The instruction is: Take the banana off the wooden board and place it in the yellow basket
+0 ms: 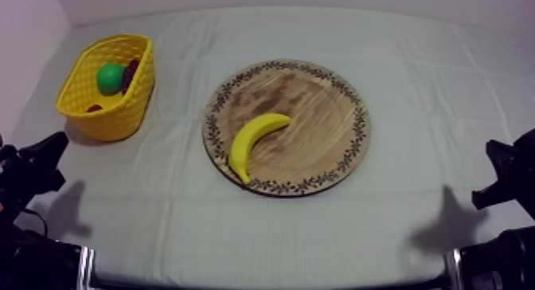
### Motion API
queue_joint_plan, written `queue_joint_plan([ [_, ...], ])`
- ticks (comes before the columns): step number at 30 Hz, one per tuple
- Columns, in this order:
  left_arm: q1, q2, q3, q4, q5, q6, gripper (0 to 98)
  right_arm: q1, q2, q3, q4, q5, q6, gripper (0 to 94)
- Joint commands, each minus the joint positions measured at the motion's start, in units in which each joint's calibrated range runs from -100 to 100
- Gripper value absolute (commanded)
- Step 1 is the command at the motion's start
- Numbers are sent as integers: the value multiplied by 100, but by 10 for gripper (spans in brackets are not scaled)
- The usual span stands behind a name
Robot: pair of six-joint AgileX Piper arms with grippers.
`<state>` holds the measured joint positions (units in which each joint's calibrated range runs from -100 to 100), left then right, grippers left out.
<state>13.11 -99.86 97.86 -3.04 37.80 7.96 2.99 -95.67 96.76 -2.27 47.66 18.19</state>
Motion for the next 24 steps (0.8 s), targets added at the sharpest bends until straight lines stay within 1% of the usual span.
queue_joint_plan([
  [1, 120, 99, -94, -56, 189, 117, 0, 0, 0, 1, 0, 0, 0, 3],
  [6, 289, 1129, -820, -137, 718, 104, 0, 0, 0, 1, 0, 0, 0, 3],
  [10, 520, 2439, -1865, -299, 1191, 112, 0, 0, 0, 1, 0, 0, 0, 3],
  [12, 599, 3114, -2509, -323, 1446, 34, 0, 0, 0, 1, 0, 0, 0, 3],
  [18, 913, 4773, -4403, -299, 2423, -203, 0, 7, 0, 1, 0, 0, 0, 3],
  [21, 1176, 5471, -5073, -303, 2712, -123, 0, 7, 0, 1, 0, 0, 0, 3],
  [24, 1402, 6173, -5680, -218, 3012, -34, 0, 8, 0, 1, 0, 0, 0, 3],
])
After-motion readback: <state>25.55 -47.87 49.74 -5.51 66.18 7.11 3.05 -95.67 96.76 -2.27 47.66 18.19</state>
